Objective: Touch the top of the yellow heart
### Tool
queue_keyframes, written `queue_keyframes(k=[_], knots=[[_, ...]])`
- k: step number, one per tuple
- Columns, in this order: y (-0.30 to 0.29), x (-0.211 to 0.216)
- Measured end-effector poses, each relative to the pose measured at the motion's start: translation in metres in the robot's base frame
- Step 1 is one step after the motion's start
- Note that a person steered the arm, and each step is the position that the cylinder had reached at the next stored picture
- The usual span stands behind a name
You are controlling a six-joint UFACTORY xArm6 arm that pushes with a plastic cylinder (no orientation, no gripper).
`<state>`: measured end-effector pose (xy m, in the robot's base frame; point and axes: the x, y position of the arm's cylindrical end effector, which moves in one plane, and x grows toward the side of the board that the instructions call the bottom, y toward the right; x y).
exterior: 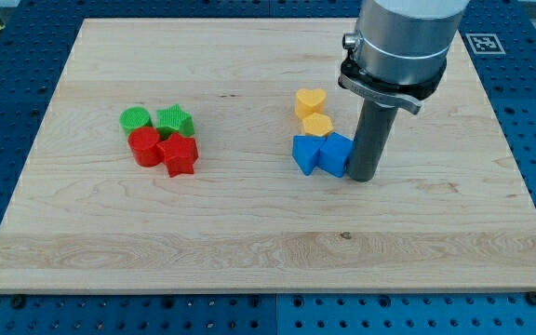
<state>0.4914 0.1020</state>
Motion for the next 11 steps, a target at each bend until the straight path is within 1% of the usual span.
queue_keyframes(k=[1, 2, 3, 4, 5, 7, 10, 11], knots=[[-0.004, 0.0], [0.022, -0.009], [0.033, -0.044], [0.023, -0.107], [-0.011, -0.127], [-0.046, -0.127], [-0.05, -0.127], [-0.061, -0.122]])
